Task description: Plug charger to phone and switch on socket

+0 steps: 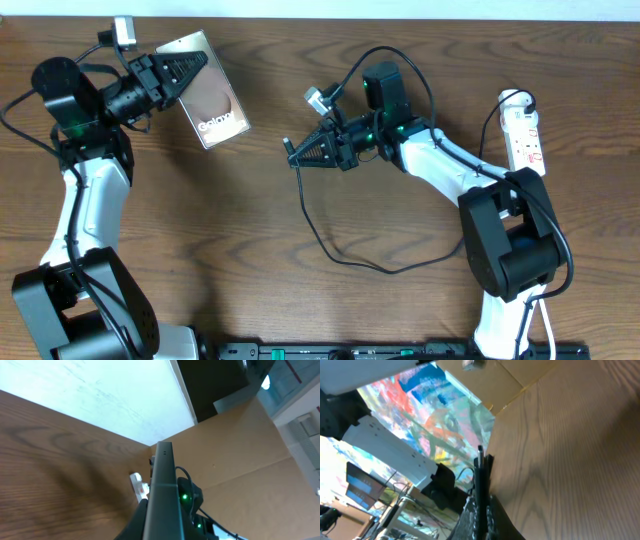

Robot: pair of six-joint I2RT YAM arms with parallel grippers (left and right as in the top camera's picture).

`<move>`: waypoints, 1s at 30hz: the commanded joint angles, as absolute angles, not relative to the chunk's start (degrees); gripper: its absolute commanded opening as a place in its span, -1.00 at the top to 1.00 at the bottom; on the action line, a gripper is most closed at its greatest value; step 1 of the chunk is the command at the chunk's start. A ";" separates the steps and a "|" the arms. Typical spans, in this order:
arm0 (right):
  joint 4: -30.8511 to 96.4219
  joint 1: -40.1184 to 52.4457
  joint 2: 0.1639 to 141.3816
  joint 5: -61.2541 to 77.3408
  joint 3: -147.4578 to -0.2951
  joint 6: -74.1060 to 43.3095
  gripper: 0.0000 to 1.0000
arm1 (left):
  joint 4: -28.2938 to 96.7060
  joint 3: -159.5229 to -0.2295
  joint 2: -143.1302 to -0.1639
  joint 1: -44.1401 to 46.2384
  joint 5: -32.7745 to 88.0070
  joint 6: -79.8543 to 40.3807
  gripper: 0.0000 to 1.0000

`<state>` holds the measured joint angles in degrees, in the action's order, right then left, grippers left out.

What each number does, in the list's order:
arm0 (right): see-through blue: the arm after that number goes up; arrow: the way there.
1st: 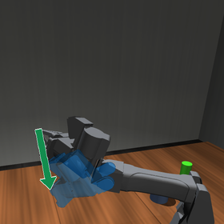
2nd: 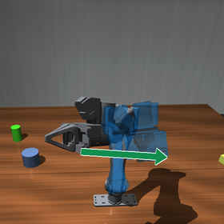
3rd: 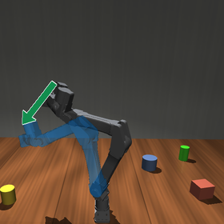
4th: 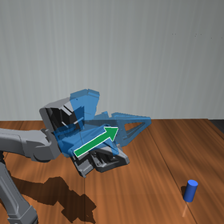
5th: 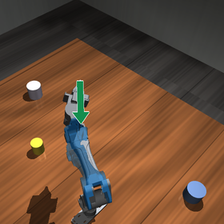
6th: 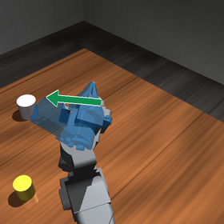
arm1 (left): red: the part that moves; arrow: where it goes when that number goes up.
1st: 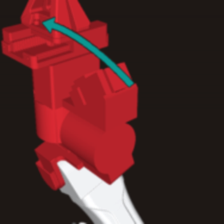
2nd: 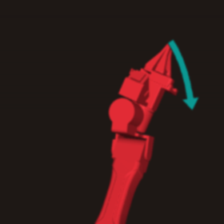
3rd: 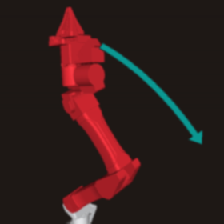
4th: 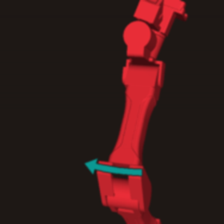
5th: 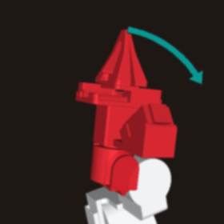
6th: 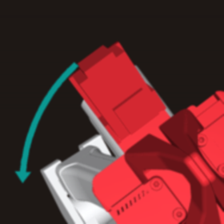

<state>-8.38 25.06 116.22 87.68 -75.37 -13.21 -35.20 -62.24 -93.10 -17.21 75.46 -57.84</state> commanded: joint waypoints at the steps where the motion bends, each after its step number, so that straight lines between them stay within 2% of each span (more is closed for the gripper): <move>1: -12.45 26.44 116.79 89.03 -75.92 -20.71 0.98 | -36.14 -63.07 -91.74 -16.56 74.28 -61.32 0.85; 10: -23.51 28.49 116.79 87.33 -75.92 -31.27 0.98 | -36.67 -63.07 -91.74 -14.02 72.12 -61.82 0.85; 30: -32.91 30.85 116.79 84.93 -75.92 -39.18 0.98 | -39.99 -63.07 -91.74 -11.22 72.14 -62.28 0.85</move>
